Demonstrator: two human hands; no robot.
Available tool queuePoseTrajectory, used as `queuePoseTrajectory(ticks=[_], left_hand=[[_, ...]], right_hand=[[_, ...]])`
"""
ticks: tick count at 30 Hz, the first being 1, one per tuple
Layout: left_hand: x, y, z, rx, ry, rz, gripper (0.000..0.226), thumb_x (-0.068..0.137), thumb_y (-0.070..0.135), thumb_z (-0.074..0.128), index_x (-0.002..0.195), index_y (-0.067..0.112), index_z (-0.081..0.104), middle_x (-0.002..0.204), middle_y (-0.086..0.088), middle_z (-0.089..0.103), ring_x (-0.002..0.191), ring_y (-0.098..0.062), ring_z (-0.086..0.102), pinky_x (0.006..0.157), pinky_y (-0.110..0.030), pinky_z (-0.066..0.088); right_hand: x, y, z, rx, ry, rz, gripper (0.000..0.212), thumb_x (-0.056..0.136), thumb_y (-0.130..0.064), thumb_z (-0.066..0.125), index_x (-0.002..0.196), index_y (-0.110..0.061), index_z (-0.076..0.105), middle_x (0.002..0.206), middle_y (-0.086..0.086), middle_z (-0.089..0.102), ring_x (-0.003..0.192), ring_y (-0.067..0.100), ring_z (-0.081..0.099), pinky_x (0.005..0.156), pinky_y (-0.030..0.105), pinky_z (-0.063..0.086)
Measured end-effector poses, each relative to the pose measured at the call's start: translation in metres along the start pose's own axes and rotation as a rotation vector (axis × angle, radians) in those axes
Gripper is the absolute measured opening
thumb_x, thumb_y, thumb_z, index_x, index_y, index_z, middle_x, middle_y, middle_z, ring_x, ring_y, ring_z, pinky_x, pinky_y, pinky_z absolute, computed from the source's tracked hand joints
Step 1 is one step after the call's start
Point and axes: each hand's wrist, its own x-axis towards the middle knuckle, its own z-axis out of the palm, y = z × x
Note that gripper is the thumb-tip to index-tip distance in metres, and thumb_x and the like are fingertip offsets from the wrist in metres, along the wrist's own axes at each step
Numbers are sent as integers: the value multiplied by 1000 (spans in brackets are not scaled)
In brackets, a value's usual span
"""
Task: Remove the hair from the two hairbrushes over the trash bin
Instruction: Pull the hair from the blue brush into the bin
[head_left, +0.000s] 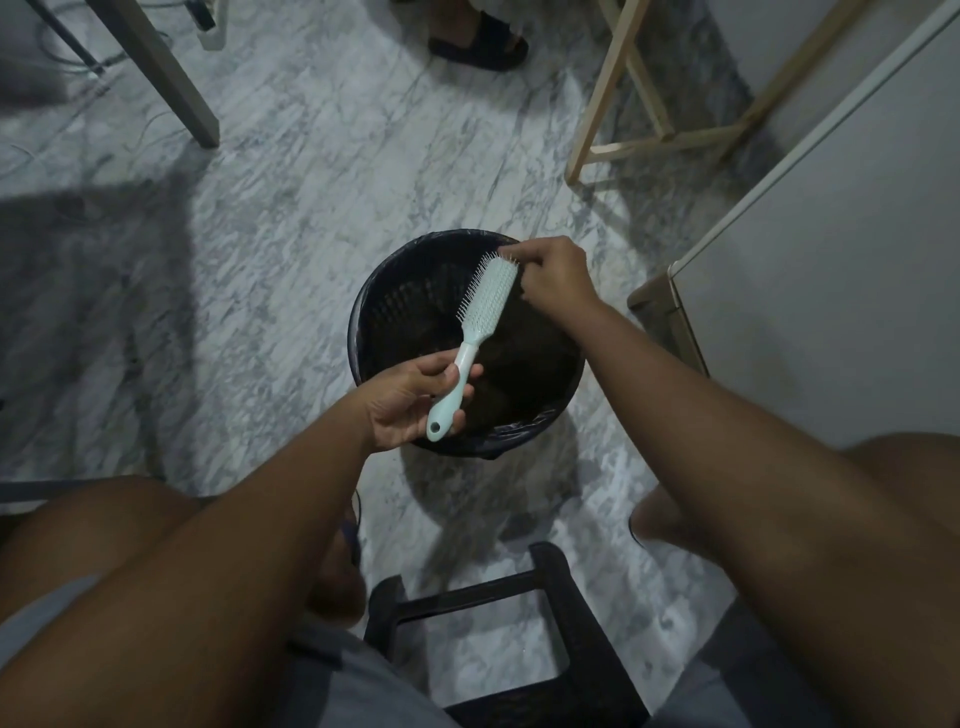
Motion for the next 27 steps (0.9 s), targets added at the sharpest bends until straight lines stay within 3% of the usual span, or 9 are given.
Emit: queuePoseTrajectory(ticks=[2, 4, 7, 9, 13, 17, 20, 23, 27], left_hand=[[2, -3, 0, 3, 21, 6, 43, 92, 1, 57, 134, 11, 56, 112, -7, 66, 85, -16, 65, 67, -37, 57], [4, -6, 2, 10, 57, 31, 42, 92, 0, 58, 132, 12, 58, 112, -7, 66, 86, -17, 64, 67, -39, 57], [5, -9, 5, 42, 98, 46, 45, 91, -1, 61, 134, 14, 57, 111, -5, 68, 90, -17, 65, 72, -43, 58], [6, -12, 5, 54, 109, 49, 47, 91, -2, 61, 135, 15, 57, 110, -4, 69, 91, -17, 65, 75, -45, 59], [4, -15, 2, 42, 83, 41, 45, 92, -1, 59, 134, 16, 58, 108, -2, 70, 87, -15, 66, 74, -46, 59], [2, -15, 1, 2, 61, 43, 42, 93, 0, 56, 133, 15, 58, 109, -3, 71, 87, -15, 65, 72, -42, 59], [1, -12, 1, -20, 76, 62, 42, 94, 1, 56, 134, 13, 58, 109, -4, 71, 88, -16, 65, 70, -40, 58], [-2, -6, 1, -61, 105, 106, 41, 96, 3, 54, 137, 8, 54, 105, -5, 69, 87, -16, 64, 68, -39, 58], [-7, -2, 1, -68, 140, 131, 38, 97, 4, 53, 134, 10, 56, 111, -5, 67, 86, -16, 63, 68, -38, 58]], right_hand=[[-1, -8, 3, 96, -25, 87, 40, 91, -4, 44, 114, -15, 75, 117, 6, 71, 102, 22, 69, 91, 45, 58], [-9, -21, 10, 91, -123, 75, 37, 95, -26, 56, 128, -15, 65, 130, 4, 64, 116, 21, 62, 100, 45, 53], [-21, -30, 20, -102, -217, 11, 84, 74, -58, 77, 139, -15, 48, 143, 6, 51, 129, 20, 49, 104, 37, 45], [-19, -30, 26, -153, -110, -13, 76, 68, -50, 82, 130, -15, 54, 130, 4, 58, 119, 19, 54, 95, 34, 50], [-8, -30, 24, -59, 95, 22, 28, 78, -34, 75, 98, -15, 75, 97, 1, 73, 92, 14, 67, 81, 32, 57], [1, -27, 18, -85, 72, 44, 36, 93, -37, 64, 82, -7, 79, 76, 13, 74, 76, 20, 69, 73, 28, 52], [3, -28, 18, 135, 46, 162, 39, 100, -31, 56, 88, 2, 74, 86, 22, 73, 73, 20, 68, 68, 30, 55], [-7, -32, 17, 629, -41, 333, 33, 105, -15, 46, 122, 10, 59, 121, 24, 67, 105, 32, 71, 83, 38, 62], [-25, -21, 16, 705, -348, 236, 35, 91, -1, 67, 125, 6, 60, 123, 23, 67, 112, 31, 68, 90, 43, 60]])
